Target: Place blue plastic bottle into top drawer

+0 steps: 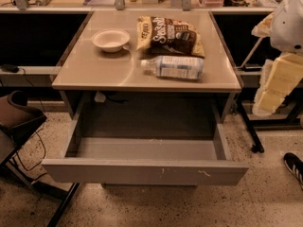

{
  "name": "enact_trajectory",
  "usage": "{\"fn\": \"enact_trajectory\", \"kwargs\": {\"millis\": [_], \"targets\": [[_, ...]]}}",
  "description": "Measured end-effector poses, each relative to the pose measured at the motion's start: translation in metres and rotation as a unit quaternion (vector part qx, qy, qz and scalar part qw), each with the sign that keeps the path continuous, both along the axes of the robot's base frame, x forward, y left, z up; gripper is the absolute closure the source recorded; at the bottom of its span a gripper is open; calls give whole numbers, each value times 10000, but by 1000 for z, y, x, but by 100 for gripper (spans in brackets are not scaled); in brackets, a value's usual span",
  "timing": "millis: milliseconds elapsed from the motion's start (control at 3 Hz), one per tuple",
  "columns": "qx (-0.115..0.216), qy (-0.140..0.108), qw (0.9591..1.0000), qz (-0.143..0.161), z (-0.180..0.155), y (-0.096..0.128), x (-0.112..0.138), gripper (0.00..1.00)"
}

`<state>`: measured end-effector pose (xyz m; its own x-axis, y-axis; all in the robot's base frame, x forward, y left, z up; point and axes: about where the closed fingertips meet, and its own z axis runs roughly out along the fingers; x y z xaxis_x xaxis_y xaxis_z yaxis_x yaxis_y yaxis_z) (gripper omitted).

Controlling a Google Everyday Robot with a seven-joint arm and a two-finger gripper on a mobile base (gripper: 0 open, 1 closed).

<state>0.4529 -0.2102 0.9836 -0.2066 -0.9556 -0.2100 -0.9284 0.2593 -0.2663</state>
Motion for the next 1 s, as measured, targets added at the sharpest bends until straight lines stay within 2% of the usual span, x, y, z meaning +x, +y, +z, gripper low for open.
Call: {"fn": "enact_trajectory", "kwargs": {"millis": [333, 667, 1000], "targets": [[-40, 46, 9999, 117, -2, 15, 40, 0], [-63, 81, 9996, 266, -9, 39, 97, 0], [74, 158, 9986, 493, -26, 67, 148, 0]]}}
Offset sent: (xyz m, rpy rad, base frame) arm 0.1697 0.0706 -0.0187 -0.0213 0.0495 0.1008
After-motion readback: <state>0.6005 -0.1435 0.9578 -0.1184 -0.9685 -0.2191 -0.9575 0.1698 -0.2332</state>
